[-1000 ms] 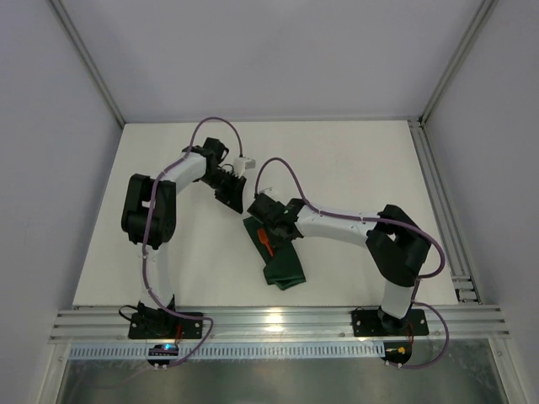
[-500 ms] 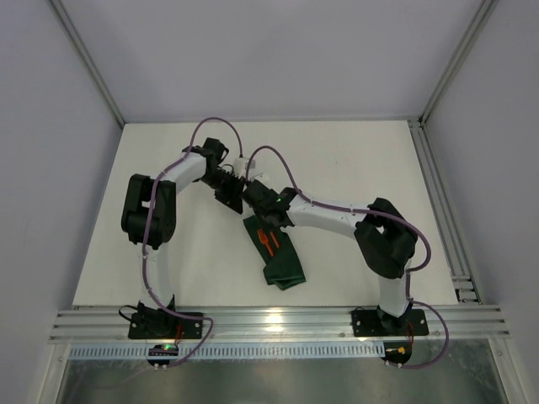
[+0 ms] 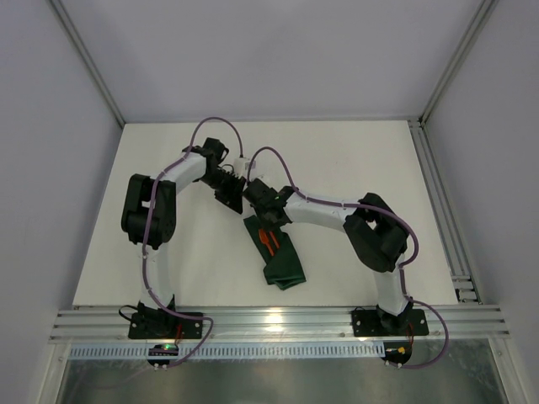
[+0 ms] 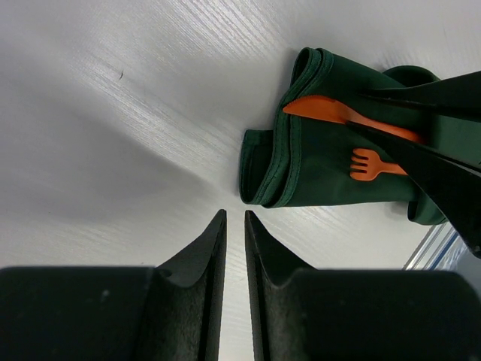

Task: Fold the napkin into a case and place the utensils inside
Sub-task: Insert the knife into the folded napkin.

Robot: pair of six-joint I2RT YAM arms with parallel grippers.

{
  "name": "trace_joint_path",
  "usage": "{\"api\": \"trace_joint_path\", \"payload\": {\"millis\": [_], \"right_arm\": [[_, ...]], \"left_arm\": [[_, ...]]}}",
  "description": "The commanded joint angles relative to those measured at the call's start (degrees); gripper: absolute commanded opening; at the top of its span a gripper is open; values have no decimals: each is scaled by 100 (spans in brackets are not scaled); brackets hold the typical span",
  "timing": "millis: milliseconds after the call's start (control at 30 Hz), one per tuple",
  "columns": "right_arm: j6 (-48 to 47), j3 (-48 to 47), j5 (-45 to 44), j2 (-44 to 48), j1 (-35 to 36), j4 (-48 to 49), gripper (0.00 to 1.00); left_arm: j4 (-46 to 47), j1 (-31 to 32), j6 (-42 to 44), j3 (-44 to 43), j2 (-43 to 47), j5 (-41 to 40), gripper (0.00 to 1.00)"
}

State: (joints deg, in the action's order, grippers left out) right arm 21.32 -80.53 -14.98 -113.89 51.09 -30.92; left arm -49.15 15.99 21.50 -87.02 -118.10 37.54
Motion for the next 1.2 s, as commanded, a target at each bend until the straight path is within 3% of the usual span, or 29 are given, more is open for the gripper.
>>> {"api": "trace_joint_path", "payload": {"millis": [0,367,500,600,1167], "right_arm": [[4,-226,101,147,15,7,27],[109,2,207,42,6,-28,26],[153,90,101,147,15,-11,16],[144,90,48,165,6,-99,4],[706,758,171,1053,120,-336,4]], "left_arm": [[-78,-8,83,-52,156,113,17],[-104,-8,83,-60,147,131,17],[-95,-8,83,-52,147,148,17],[-104,-8,74,-60,139,148,17],[-104,-8,74,-113,130,140,17]]}}
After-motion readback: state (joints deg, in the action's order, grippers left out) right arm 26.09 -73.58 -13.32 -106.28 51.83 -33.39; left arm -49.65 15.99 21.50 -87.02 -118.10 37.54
